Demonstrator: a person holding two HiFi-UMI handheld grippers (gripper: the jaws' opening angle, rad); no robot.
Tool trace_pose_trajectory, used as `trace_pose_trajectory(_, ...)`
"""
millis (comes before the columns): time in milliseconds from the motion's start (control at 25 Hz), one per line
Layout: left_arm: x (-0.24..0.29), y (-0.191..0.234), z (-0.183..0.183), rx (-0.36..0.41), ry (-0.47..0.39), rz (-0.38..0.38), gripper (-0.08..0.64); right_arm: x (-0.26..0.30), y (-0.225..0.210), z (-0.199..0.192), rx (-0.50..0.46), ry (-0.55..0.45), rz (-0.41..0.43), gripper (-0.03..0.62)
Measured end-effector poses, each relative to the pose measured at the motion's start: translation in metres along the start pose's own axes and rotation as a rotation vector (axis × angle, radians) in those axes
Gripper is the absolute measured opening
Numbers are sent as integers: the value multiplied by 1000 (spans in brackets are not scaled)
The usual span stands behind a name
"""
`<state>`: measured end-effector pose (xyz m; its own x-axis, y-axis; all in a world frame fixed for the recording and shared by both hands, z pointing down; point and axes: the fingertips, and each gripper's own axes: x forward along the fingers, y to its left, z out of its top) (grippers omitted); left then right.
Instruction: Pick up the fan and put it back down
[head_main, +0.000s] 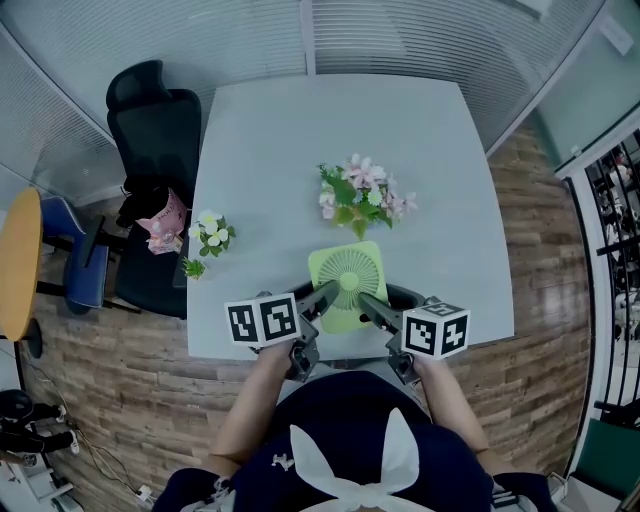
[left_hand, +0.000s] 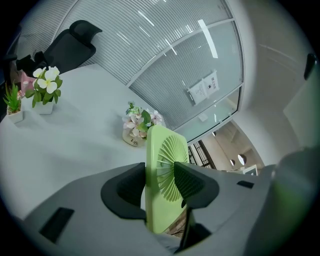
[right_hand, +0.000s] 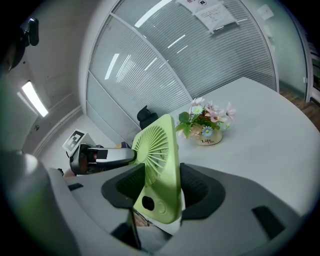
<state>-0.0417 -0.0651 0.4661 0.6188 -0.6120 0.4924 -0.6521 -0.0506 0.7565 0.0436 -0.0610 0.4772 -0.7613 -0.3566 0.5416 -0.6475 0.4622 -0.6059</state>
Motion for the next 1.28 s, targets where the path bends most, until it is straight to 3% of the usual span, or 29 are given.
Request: trace_pose_trajectory(1280, 66, 24, -4, -42, 144, 36, 190, 19, -64, -6, 137, 70, -57, 222)
